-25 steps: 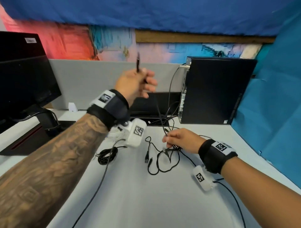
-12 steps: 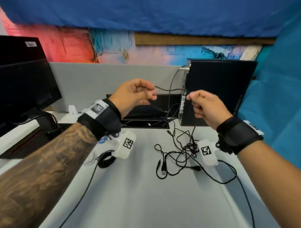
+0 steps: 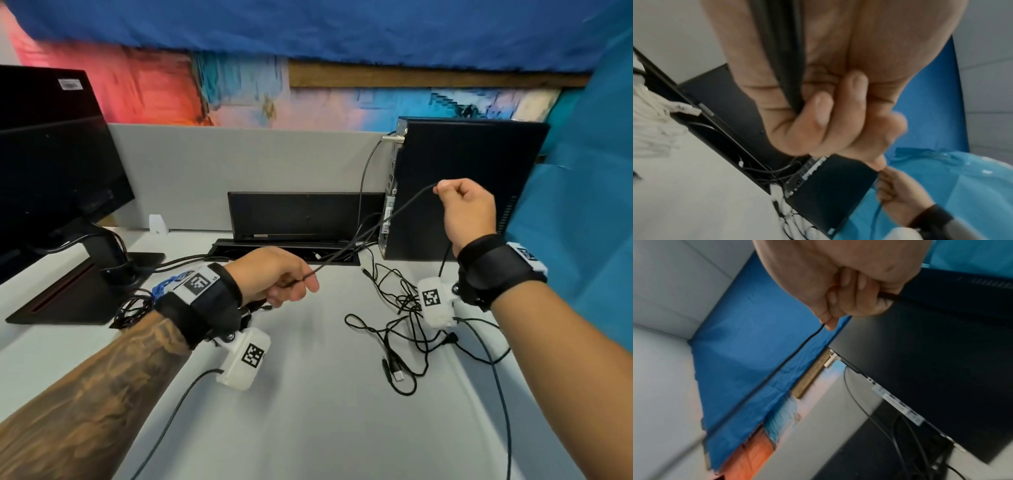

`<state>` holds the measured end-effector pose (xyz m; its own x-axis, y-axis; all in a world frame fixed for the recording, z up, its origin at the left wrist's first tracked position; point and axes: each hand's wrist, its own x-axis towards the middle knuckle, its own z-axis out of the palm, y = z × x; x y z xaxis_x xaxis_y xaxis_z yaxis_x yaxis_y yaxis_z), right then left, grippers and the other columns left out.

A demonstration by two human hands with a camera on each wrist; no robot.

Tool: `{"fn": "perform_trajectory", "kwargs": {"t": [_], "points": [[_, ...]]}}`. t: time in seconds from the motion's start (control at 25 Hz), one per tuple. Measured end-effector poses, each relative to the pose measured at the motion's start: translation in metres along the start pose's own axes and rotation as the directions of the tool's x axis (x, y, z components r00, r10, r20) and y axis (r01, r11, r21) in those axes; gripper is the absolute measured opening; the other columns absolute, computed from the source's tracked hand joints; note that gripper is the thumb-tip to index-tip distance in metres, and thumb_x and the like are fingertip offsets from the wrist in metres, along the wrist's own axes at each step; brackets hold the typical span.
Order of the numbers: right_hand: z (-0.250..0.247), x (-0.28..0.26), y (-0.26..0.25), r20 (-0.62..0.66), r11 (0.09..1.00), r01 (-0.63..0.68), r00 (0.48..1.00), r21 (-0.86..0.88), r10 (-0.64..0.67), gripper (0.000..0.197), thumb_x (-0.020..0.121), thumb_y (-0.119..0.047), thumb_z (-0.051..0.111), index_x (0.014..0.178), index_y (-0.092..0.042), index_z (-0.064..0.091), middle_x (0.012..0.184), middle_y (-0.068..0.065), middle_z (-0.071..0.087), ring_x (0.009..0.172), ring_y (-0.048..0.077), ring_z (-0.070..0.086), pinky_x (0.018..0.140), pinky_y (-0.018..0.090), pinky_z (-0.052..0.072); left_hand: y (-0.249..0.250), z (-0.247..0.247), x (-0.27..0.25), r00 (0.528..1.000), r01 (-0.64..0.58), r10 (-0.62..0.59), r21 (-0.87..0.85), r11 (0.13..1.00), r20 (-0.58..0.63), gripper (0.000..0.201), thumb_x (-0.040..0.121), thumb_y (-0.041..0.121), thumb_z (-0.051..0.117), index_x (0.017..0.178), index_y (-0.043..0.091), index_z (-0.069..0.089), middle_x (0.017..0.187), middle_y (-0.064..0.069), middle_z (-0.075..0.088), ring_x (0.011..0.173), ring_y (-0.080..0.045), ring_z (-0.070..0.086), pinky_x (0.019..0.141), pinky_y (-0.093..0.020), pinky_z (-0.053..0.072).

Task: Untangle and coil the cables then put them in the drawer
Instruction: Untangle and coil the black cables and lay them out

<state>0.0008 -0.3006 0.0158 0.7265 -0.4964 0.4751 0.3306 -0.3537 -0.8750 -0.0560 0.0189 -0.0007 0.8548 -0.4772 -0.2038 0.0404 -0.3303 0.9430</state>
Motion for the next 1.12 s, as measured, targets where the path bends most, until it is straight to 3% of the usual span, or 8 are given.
{"fn": "perform_trajectory", "kwargs": {"t": [0.12,0.28,0.48,0.6,0.68,0.76,0.92,1.12], "points": [[0.008,-0.007,0.015,0.010,0.991,-0.080,0.997,-0.105,0.081,0.014,0.097,-0.025,0.061,0.089,-0.019,0.071,0.088,0.000,0.068,0.081,0.010,0.060,0.080,0.027,0.048,0.014,0.006,-0.020,0.972,-0.092,0.137,-0.225,0.970,0.192,0.029,0.085,0.013,0.037,0.076,0.008,0.064,0.049,0.000,0.036,0.044,-0.014,0.020,0.051,-0.027,0.038],[0.028,-0.045,0.032,0.274,0.947,-0.014,0.956,-0.321,0.107,0.015,0.099,-0.027,0.058,0.089,-0.022,0.068,0.084,-0.005,0.067,0.078,0.010,0.061,0.071,0.029,0.048,0.051,0.004,-0.029,0.893,-0.350,0.448,-0.563,0.749,0.041,0.028,0.084,0.011,0.038,0.092,0.009,0.065,0.061,0.003,0.044,0.056,-0.012,0.033,0.065,-0.031,0.049],[0.044,-0.098,0.021,0.691,0.813,0.245,0.680,-0.528,0.244,0.013,0.094,-0.038,0.063,0.087,-0.030,0.070,0.090,-0.005,0.067,0.083,0.017,0.064,0.080,0.039,0.058,0.068,-0.010,0.013,0.812,-0.575,0.477,-0.605,0.551,-0.338,0.021,0.100,0.002,0.042,0.101,0.008,0.063,0.096,-0.008,0.071,0.084,-0.014,0.069,0.089,-0.033,0.056],[0.033,-0.123,-0.005,0.813,0.827,0.359,0.552,-0.432,0.185,0.017,0.093,-0.045,0.063,0.090,-0.031,0.072,0.089,-0.009,0.069,0.084,0.010,0.065,0.083,0.037,0.058,0.054,-0.030,0.047,0.720,-0.660,0.367,-0.419,0.623,-0.589,0.022,0.100,-0.001,0.046,0.093,0.009,0.064,0.093,-0.007,0.073,0.084,-0.015,0.070,0.081,-0.026,0.056],[0.019,-0.128,-0.028,0.792,0.881,0.342,0.608,-0.326,0.057,0.019,0.093,-0.044,0.063,0.088,-0.029,0.073,0.086,-0.008,0.071,0.082,0.012,0.067,0.082,0.041,0.059,0.038,-0.042,0.064,0.639,-0.666,0.370,-0.244,0.705,-0.675,0.021,0.098,-0.005,0.048,0.092,0.004,0.067,0.076,-0.002,0.072,0.071,-0.013,0.065,0.079,-0.024,0.056],[0.003,-0.124,-0.052,0.724,0.943,0.284,0.686,-0.175,-0.072,0.016,0.093,-0.036,0.066,0.086,-0.024,0.073,0.083,-0.003,0.072,0.079,0.016,0.068,0.080,0.038,0.060,0.021,-0.044,0.074,0.630,-0.590,0.403,-0.072,0.804,-0.664,0.018,0.097,-0.007,0.051,0.098,-0.004,0.069,0.073,0.000,0.071,0.066,-0.009,0.063,0.080,-0.024,0.056],[-0.013,-0.098,-0.084,0.477,0.956,0.293,0.839,0.010,-0.262,0.012,0.097,-0.024,0.064,0.093,-0.016,0.073,0.078,-0.001,0.069,0.072,0.007,0.064,0.071,0.017,0.054,-0.003,-0.008,0.070,0.800,-0.442,0.487,0.204,0.874,-0.350,0.025,0.096,-0.001,0.053,0.089,0.012,0.073,0.079,-0.005,0.072,0.074,-0.015,0.065,0.081,-0.036,0.056],[0.008,-0.053,-0.057,0.228,0.962,0.266,0.942,-0.054,-0.248,0.015,0.100,-0.023,0.060,0.095,-0.014,0.070,0.084,-0.004,0.066,0.076,-0.003,0.059,0.072,0.010,0.047,0.004,0.032,0.041,0.940,-0.340,0.341,-0.099,0.935,-0.011,0.031,0.085,0.019,0.041,0.084,0.006,0.069,0.066,-0.004,0.058,0.066,-0.018,0.050,0.072,-0.034,0.045]]}}
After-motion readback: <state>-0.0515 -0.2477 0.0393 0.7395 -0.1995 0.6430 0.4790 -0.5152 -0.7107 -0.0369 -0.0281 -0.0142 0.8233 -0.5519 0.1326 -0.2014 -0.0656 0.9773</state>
